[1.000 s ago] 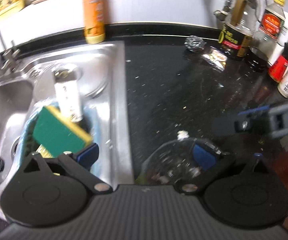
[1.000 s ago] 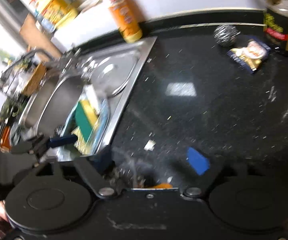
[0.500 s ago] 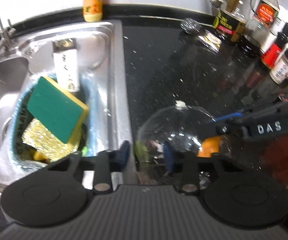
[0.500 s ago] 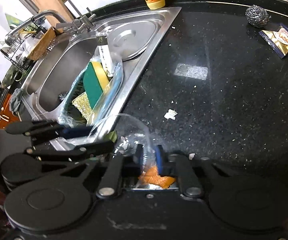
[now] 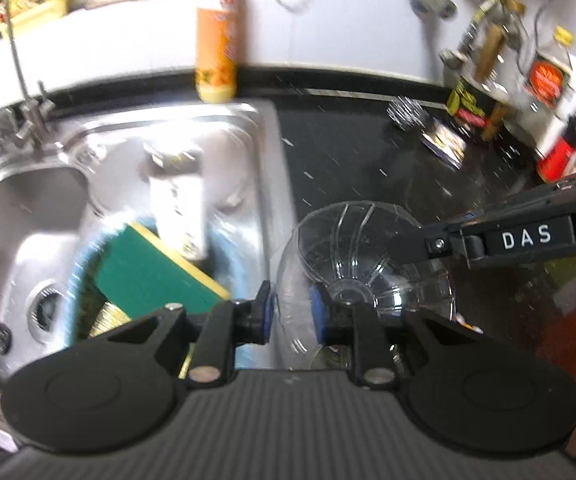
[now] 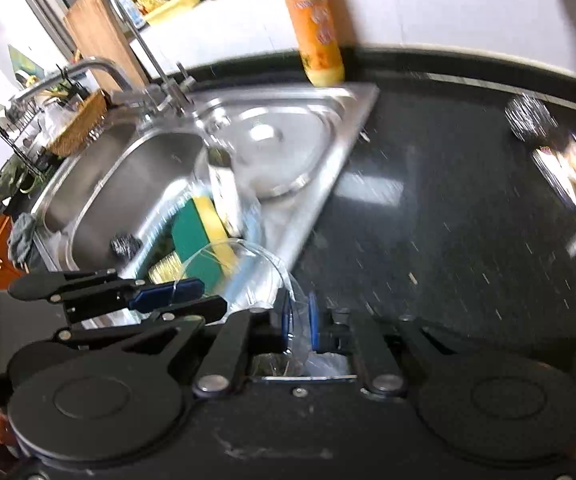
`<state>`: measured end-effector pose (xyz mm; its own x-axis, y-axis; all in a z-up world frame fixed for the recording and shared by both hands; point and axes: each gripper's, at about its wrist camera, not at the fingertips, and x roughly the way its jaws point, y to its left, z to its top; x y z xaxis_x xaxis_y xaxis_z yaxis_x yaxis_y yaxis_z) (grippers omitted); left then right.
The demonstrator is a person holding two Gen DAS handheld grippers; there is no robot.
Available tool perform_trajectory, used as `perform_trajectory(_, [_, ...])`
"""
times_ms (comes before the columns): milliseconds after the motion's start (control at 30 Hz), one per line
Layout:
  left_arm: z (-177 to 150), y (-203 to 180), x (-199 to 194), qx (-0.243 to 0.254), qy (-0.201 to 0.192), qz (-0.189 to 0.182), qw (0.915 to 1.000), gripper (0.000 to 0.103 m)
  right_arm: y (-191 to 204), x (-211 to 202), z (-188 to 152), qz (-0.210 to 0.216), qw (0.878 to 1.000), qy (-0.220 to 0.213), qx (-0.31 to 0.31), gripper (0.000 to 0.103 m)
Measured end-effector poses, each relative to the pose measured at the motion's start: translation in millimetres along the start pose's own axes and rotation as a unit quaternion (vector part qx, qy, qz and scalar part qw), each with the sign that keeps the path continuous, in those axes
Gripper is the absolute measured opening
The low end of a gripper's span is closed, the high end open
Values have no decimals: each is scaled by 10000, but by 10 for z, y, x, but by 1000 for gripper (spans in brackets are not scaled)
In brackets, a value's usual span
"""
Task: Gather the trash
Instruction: 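Close both tools together on the clear plastic cup, then lower the clear plastic cup into the bin and open both tools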
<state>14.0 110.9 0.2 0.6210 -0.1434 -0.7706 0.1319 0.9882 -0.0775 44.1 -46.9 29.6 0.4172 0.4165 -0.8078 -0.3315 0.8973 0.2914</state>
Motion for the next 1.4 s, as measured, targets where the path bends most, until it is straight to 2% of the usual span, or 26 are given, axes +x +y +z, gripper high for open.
perform_trajectory(300, [65,756,-68,-109,-316,607,9976,19,644,563,303,226,9990,-90,-374,10])
perform_trajectory(433, [-40,1040,17,-148,-183,789,9966,19,915,911,284,205,9984,14,-529,10])
perform_trajectory(567, [-189,1229,139,-293,46,767,9966,19,1058,1176,220,185,9981,211,-553,10])
perform_trajectory(700, [-347,1183,249,-113,243,650,9975,20,1062,1314,146,85,9979,369,-517,10])
perform_trajectory(867, [-432,1170,393,-142,385,451,9981,22,961,1351,68,-16,9978,529,-393,10])
perform_trajectory(1167, [-476,1134,585,45,560,478,9973,28,976,1485,-9,-188,9962,693,-499,10])
perform_trajectory(1233, [-476,1141,607,40,575,482,9972,27,979,1499,-12,-205,9959,703,-529,10])
perform_trajectory(1300, [-471,1161,660,-55,674,320,9972,28,974,1538,-9,-207,9955,740,-547,10])
perform_trajectory(1400, [-463,1133,710,-45,678,383,9970,28,957,1580,14,-268,9950,774,-578,9])
